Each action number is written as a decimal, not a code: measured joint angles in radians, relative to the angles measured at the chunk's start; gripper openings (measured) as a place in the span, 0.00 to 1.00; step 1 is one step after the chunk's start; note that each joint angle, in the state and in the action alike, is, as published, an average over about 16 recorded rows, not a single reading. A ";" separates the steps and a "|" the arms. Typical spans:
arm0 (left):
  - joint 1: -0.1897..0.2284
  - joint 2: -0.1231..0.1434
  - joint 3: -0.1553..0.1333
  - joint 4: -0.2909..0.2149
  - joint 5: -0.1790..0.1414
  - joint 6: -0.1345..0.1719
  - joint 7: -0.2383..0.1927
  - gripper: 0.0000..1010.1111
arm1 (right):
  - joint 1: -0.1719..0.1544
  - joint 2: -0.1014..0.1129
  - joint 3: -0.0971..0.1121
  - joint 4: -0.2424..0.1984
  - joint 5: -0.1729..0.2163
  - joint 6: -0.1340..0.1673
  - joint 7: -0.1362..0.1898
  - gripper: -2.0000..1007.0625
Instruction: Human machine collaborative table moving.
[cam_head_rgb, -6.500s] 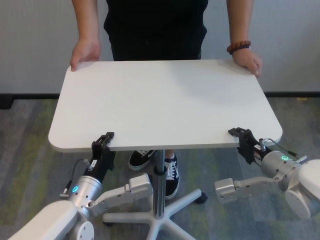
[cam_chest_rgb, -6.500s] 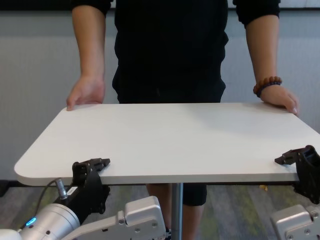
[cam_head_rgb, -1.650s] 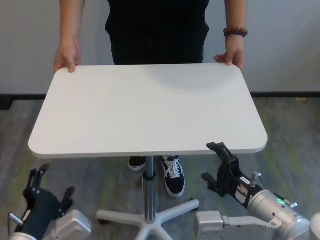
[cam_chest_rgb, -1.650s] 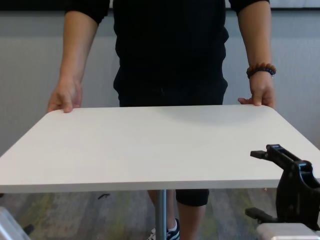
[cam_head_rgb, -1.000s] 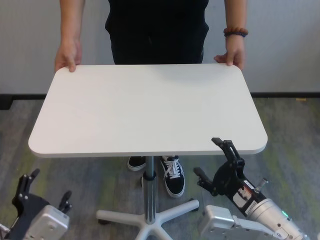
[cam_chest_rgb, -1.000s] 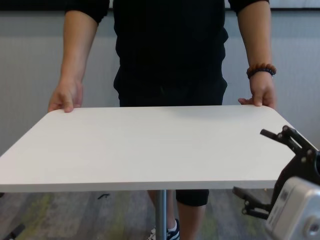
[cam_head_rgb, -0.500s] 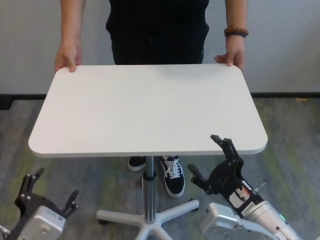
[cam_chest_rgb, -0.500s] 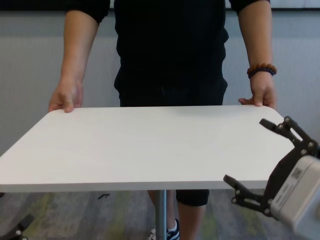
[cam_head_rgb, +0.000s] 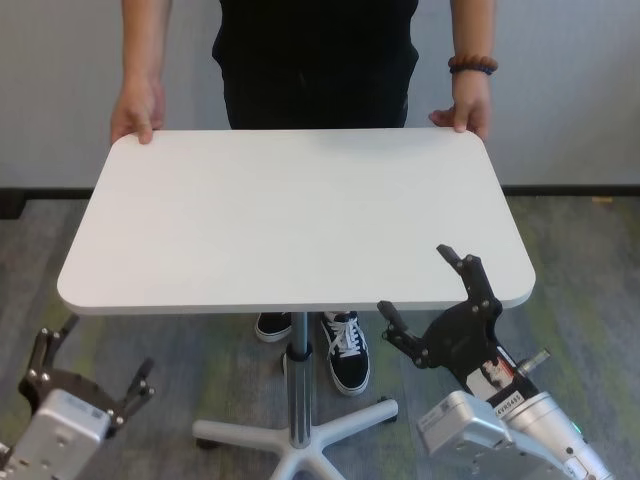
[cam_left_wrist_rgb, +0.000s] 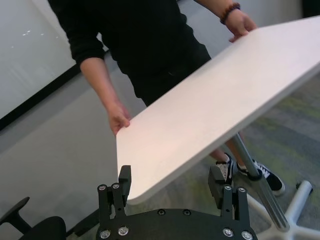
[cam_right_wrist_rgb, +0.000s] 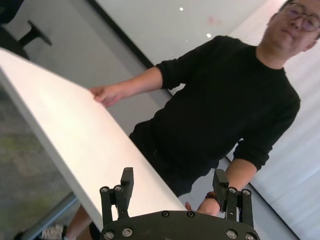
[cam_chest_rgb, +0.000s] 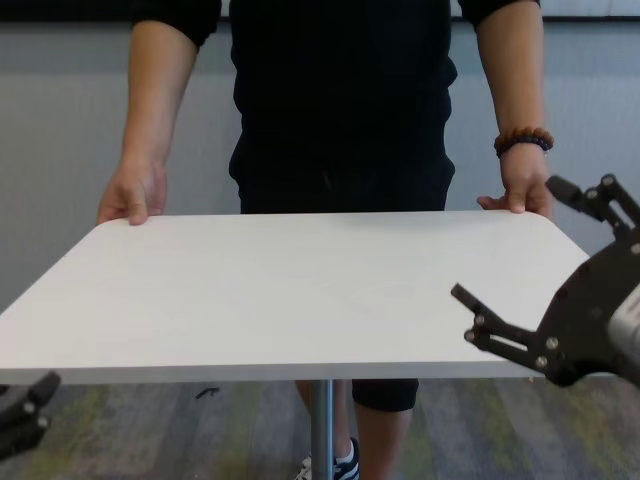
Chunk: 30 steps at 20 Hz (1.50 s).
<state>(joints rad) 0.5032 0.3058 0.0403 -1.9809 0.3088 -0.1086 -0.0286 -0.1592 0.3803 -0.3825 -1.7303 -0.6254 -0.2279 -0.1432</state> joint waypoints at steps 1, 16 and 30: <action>-0.003 -0.005 -0.003 -0.004 -0.015 0.004 -0.009 0.99 | -0.001 -0.004 0.003 0.003 0.008 -0.010 -0.002 0.99; -0.121 -0.061 0.043 0.051 -0.140 0.072 -0.116 0.99 | 0.038 -0.077 0.032 0.103 0.121 -0.156 0.008 0.99; -0.302 -0.101 0.135 0.163 -0.034 0.104 -0.083 0.99 | 0.157 -0.118 0.043 0.181 0.121 -0.183 0.069 0.99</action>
<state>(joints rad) 0.2015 0.2049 0.1752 -1.8178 0.2748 -0.0047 -0.1112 -0.0019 0.2623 -0.3400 -1.5490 -0.5046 -0.4104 -0.0741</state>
